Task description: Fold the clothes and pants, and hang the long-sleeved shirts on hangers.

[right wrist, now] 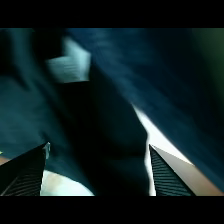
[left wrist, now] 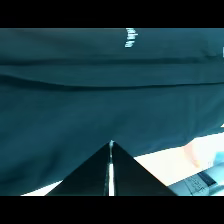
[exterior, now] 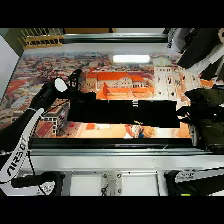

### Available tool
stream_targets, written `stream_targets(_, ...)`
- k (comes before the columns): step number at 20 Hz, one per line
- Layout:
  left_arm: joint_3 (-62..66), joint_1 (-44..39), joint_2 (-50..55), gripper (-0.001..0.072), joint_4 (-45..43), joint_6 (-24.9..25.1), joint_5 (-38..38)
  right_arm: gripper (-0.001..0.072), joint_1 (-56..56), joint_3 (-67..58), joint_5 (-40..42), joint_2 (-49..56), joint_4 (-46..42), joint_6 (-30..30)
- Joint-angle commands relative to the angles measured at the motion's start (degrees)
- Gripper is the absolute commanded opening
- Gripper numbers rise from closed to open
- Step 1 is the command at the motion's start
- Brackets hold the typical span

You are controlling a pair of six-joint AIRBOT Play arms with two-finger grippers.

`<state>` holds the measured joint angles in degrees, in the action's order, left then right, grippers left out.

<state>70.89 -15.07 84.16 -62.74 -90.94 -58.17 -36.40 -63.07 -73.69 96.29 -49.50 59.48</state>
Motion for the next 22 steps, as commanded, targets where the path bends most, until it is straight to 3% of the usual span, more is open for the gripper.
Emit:
stream_targets(1,-0.20,-2.10,-0.04,0.0006,-0.04,-0.04,1.66,0.0720,2.93,0.15,-0.33,2.75,3.28,-1.01)
stream_targets(6,-0.20,-2.08,-0.02,0.0006,-0.07,-0.13,1.70,0.0713,7.26,0.15,0.72,2.82,3.26,-0.98)
stream_targets(7,-0.20,-2.08,0.00,0.0006,-0.09,-0.13,1.70,0.0579,7.58,0.15,1.31,2.82,3.23,-1.01)
stream_targets(8,-0.20,-2.10,0.02,0.0006,-0.09,-0.13,1.77,0.0339,7.61,0.15,1.68,2.78,3.26,-0.98)
stream_targets(10,-0.20,-2.12,0.35,0.0006,0.13,-0.63,1.84,0.0060,7.54,0.09,1.64,2.38,3.21,-0.98)
stream_targets(11,-0.20,-2.10,1.01,0.0006,1.40,-1.01,1.81,0.0020,7.50,-0.02,1.64,1.66,2.99,-0.46)
stream_targets(13,-0.17,-2.25,3.08,0.0006,4.59,-0.96,2.27,0.0019,7.87,-2.12,0.55,-0.55,-1.09,4.35)
stream_targets(18,8.22,-7.41,13.51,0.0005,7.43,0.55,3.96,0.0019,12.41,-17.75,-14.05,-4.76,-14.69,13.99)
stream_targets(22,20.48,-13.25,24.06,0.0005,7.39,0.55,4.20,0.0019,21.18,-31.32,-21.84,-5.33,-17.62,20.11)
